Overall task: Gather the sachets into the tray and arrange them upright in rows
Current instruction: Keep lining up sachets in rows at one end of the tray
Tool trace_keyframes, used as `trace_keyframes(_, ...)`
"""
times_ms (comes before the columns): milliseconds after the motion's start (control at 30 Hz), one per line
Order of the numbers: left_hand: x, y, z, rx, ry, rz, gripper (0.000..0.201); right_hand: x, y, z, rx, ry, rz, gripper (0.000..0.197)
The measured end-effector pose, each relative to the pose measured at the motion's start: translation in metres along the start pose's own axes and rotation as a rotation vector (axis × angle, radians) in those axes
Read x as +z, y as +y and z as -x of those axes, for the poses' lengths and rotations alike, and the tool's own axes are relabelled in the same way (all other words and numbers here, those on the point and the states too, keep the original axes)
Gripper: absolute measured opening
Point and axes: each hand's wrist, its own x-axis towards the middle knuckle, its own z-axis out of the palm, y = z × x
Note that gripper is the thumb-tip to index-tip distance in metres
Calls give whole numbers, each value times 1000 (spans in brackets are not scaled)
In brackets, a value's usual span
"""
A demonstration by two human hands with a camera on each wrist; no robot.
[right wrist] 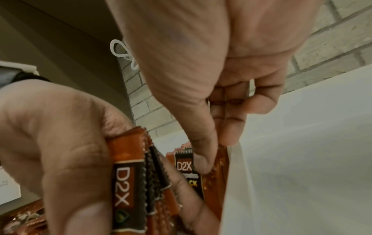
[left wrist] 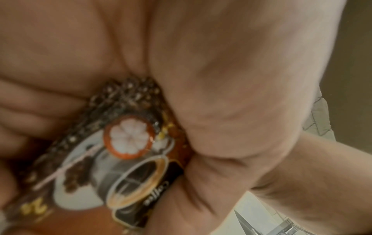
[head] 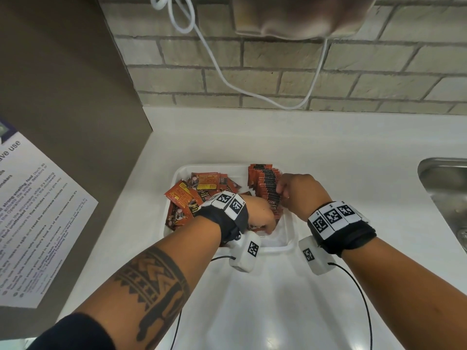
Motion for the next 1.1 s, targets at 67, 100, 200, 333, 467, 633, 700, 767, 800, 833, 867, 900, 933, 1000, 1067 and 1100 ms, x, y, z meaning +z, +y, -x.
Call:
trace_keyframes(67,1,-1,0,0,-11,6,31,0,-1,0,-7,2,6,20)
trace_keyframes(100,1,-1,-1,0,-15,5,31,0,-2,1,-12,1,10,19)
trace_keyframes(200,3,-4,-2,-5,-17,6,31,0,-3,2,-18,-6,18,18)
trace_keyframes(333,3,-8,0,-4,-17,5,37,-2,-3,4,-15,-4,8,17)
trace_keyframes(467,1,-13,3,-8,-35,13,43,-7,-1,8,-26,-5,5,17)
trace_keyframes(633,-2,-16,8,-21,-32,-26,49,-12,-4,11,-33,32,-11,18)
trace_keyframes(700,-2,-17,10,-25,-38,-18,49,-15,-7,12,-29,40,-33,20)
trace_keyframes(767,-4,-19,12,-15,-42,23,44,-20,-10,14,-26,47,-74,19)
trace_keyframes(800,-7,-23,14,-1,-35,64,39,-22,-12,15,-24,52,-106,17)
trace_keyframes(833,-11,-27,17,3,-24,111,35,-22,-14,16,-19,60,-140,15)
trace_keyframes(867,-17,-32,22,-10,-6,141,32,-23,-16,17,-10,67,-171,12)
trace_keyframes(900,-24,-38,27,-23,27,148,29,-22,-19,18,-3,74,-200,10)
trace_keyframes(933,-31,-45,30,-43,73,133,27,-21,-24,20,-1,79,-222,10)
trace_keyframes(1000,-42,-59,36,-87,159,99,28,-18,-36,23,-5,53,-240,15)
trace_keyframes(1067,-48,-66,40,-117,196,95,31,-13,-49,24,-5,-50,-215,16)
trace_keyframes(1100,-48,-67,42,-126,209,70,31,-9,-54,24,-5,-124,-191,15)
